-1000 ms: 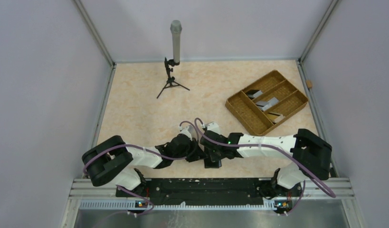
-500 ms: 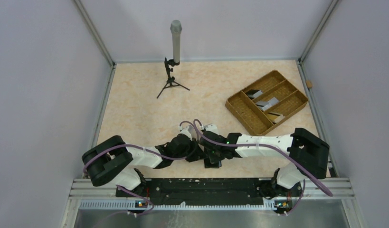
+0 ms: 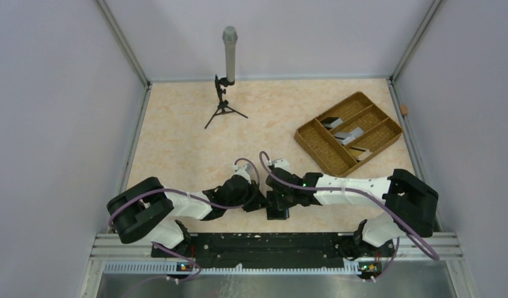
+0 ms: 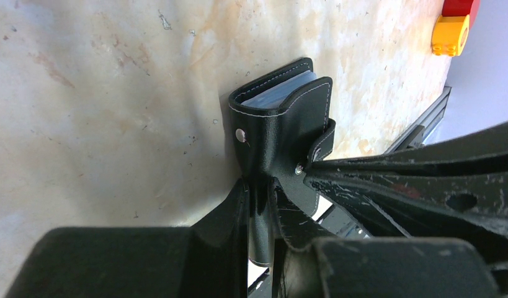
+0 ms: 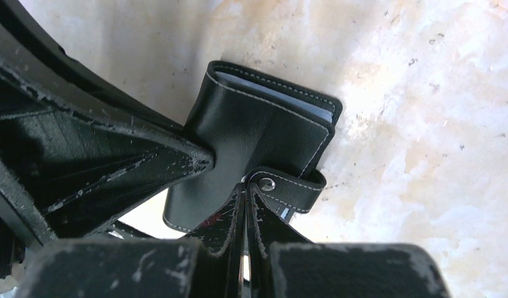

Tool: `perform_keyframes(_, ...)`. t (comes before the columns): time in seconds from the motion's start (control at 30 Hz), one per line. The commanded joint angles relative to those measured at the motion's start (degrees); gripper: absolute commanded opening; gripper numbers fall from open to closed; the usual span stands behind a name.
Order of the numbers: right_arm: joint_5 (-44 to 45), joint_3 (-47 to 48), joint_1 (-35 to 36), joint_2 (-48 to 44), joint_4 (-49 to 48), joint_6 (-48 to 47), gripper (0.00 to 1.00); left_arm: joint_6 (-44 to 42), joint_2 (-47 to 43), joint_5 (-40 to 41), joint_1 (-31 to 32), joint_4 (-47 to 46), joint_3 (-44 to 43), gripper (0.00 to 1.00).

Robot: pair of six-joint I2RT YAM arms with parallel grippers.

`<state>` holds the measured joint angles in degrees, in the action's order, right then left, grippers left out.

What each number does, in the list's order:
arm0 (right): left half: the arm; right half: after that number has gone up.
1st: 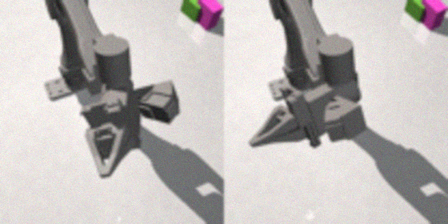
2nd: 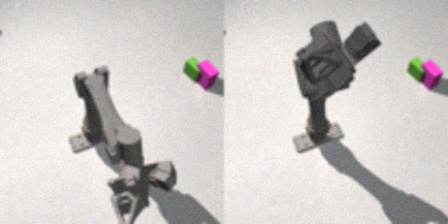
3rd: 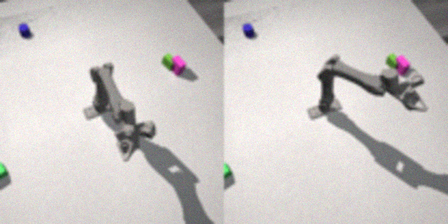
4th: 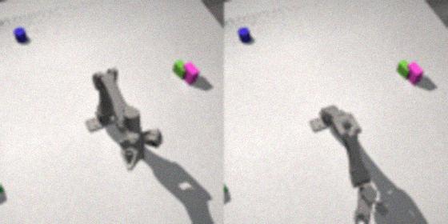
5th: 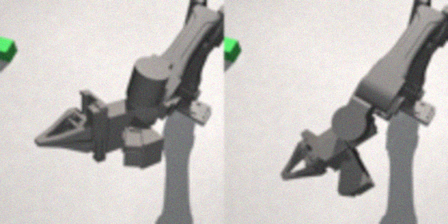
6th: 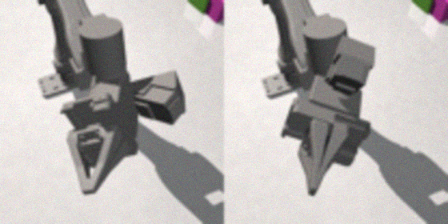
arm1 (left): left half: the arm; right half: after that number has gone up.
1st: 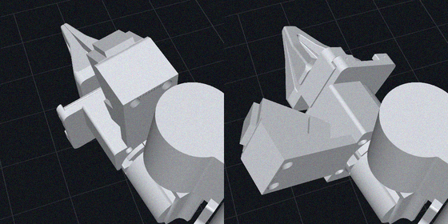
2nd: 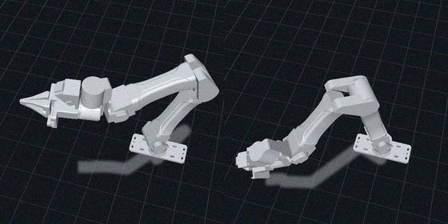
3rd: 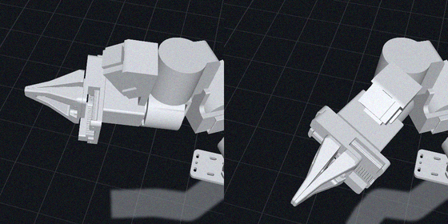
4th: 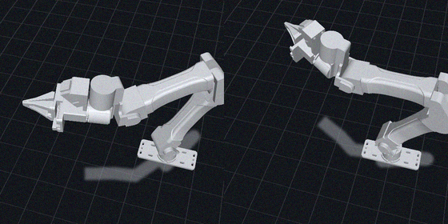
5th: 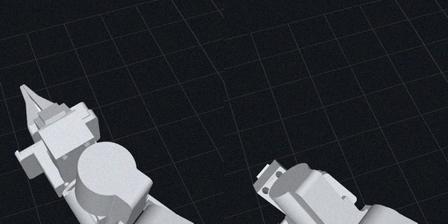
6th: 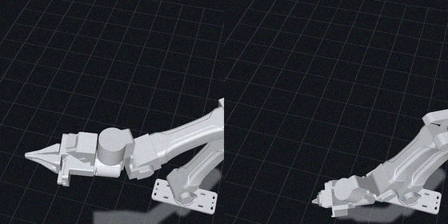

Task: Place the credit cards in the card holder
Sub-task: Close the card holder at the center of the board.

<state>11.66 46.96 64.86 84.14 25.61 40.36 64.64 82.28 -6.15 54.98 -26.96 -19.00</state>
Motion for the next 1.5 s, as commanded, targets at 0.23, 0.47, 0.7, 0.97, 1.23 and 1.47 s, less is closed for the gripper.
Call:
perform_keyframes(0.23,-8.1,-3.1,-4.1,-3.1,-8.4,-4.1,0.0,-1.4,1.7,2.3,0.5,4.6,1.6,0.15)
perform_keyframes(0.47,-9.7,-2.8,-4.6,-7.4,-7.1,-5.3,0.0,-3.6,-1.9,2.0,0.5,8.2,0.1,0.36)
perform_keyframes(0.7,-1.7,0.9,-5.0,-12.0,3.7,-4.4,0.01,-4.5,-10.4,5.1,0.5,14.8,-0.7,0.5)
perform_keyframes(0.97,4.1,7.6,-3.9,-6.9,16.7,0.8,0.38,-3.0,-12.3,5.6,1.0,17.2,-1.1,0.55)
perform_keyframes(1.23,4.2,10.8,-1.2,1.4,20.0,5.2,0.38,-3.1,-8.7,5.6,1.5,16.4,-2.4,0.53)
perform_keyframes(1.47,5.1,12.1,-0.8,2.3,21.2,6.8,0.35,-3.4,-6.7,7.7,2.0,16.6,-3.2,0.47)
